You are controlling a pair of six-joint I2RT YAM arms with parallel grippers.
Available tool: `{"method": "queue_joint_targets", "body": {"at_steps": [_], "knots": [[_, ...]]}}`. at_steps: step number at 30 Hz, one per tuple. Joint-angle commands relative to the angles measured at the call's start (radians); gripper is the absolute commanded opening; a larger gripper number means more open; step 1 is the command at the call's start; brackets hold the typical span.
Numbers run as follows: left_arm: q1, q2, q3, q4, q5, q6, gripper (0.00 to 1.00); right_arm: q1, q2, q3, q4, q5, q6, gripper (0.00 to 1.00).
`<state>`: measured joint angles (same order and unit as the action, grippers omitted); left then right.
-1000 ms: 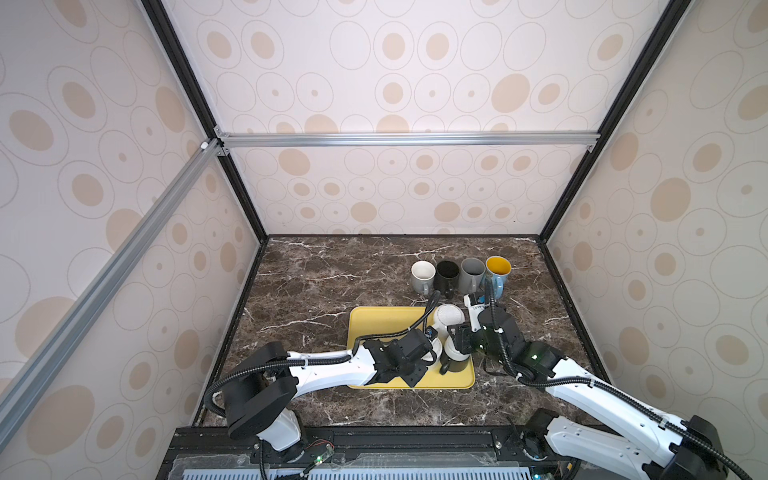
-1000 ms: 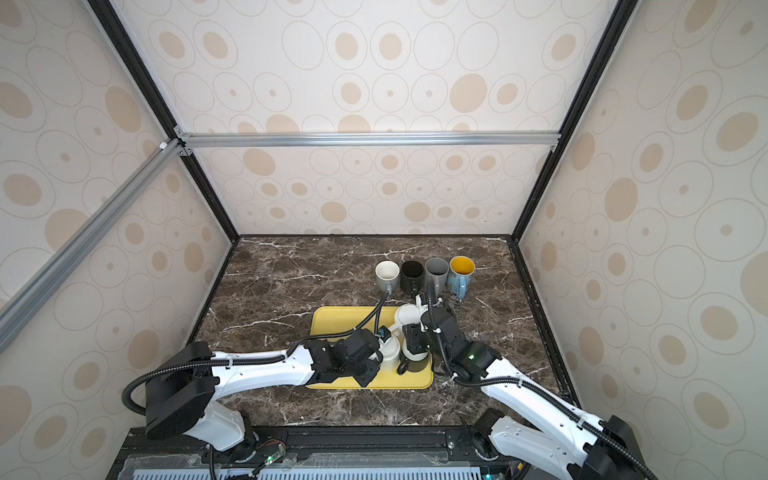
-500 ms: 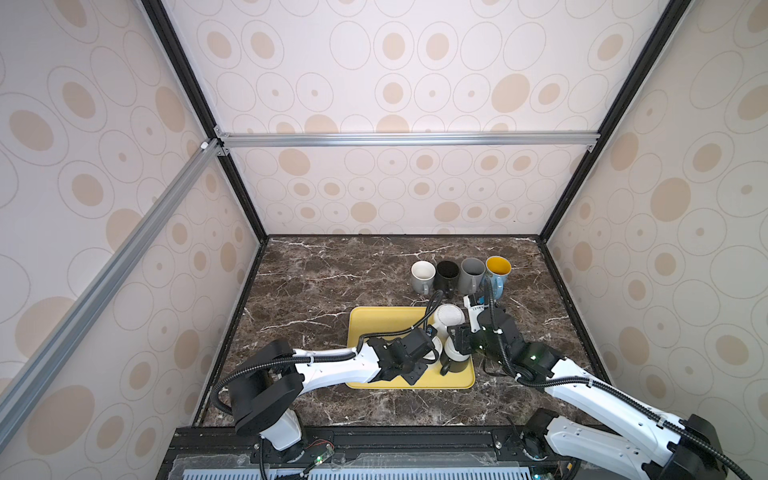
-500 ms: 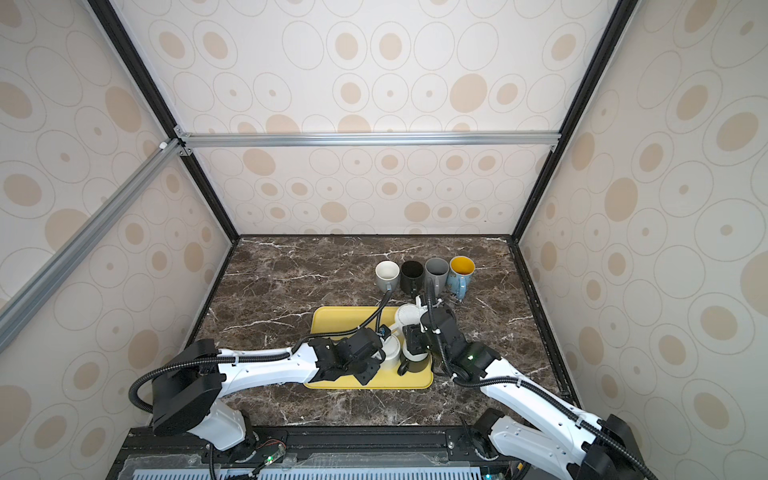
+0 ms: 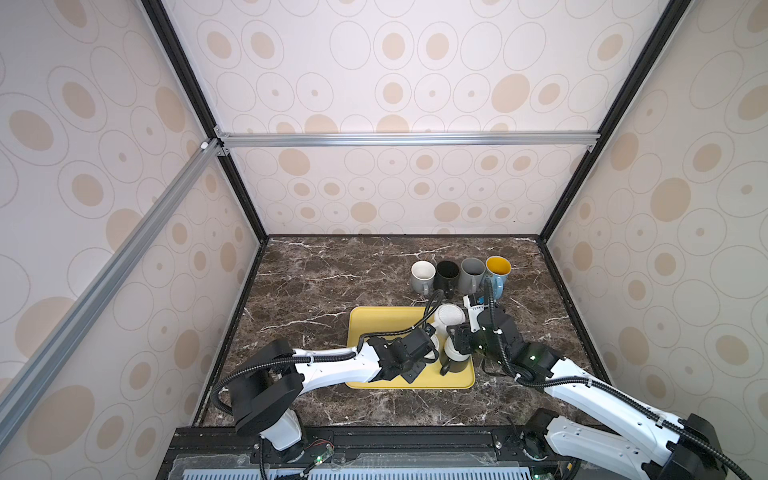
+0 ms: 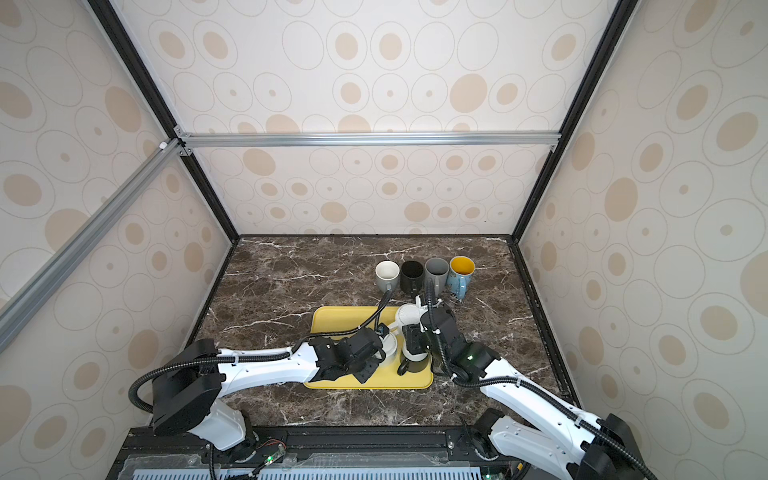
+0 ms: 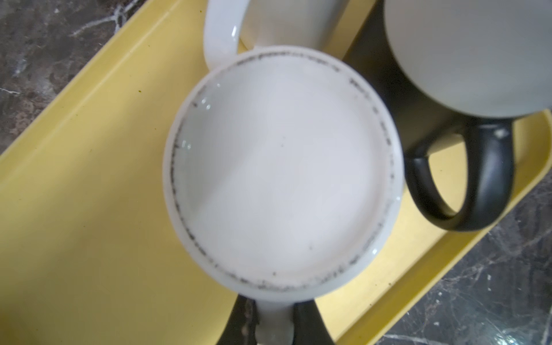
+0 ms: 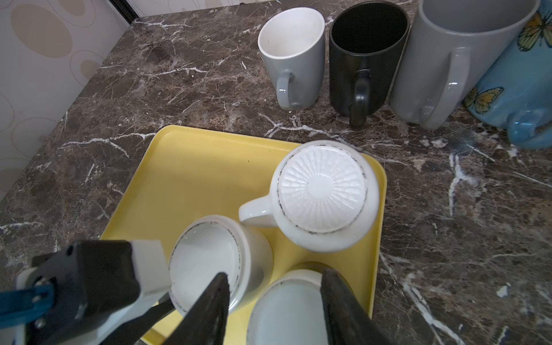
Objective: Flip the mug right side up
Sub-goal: 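Lower the left gripper onto the upside-down white mug's handle and close it, then lift the white mug with the left gripper and tilt it toward the right gripper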
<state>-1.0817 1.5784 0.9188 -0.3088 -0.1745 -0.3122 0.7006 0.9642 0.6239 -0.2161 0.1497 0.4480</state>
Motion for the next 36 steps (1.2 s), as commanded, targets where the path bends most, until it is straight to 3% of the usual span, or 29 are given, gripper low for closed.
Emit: {"method": "queue_joint_targets", "body": {"at_steps": [1,10,25,36], "knots": [[0.005,-0.058,0.032,-0.025,-0.078,0.015,0.00,0.004,-0.002,-0.013,0.014,-0.006,0.004,0.53],[0.005,-0.147,0.017,-0.032,-0.150,0.019,0.00,0.003,-0.001,-0.010,0.021,-0.011,0.004,0.52],[0.006,-0.443,-0.035,0.040,-0.295,-0.007,0.00,0.004,-0.009,-0.005,0.030,-0.017,0.004,0.52],[0.023,-0.620,-0.061,0.286,-0.333,0.047,0.00,0.003,-0.067,-0.047,0.124,-0.046,0.032,0.52]]}}
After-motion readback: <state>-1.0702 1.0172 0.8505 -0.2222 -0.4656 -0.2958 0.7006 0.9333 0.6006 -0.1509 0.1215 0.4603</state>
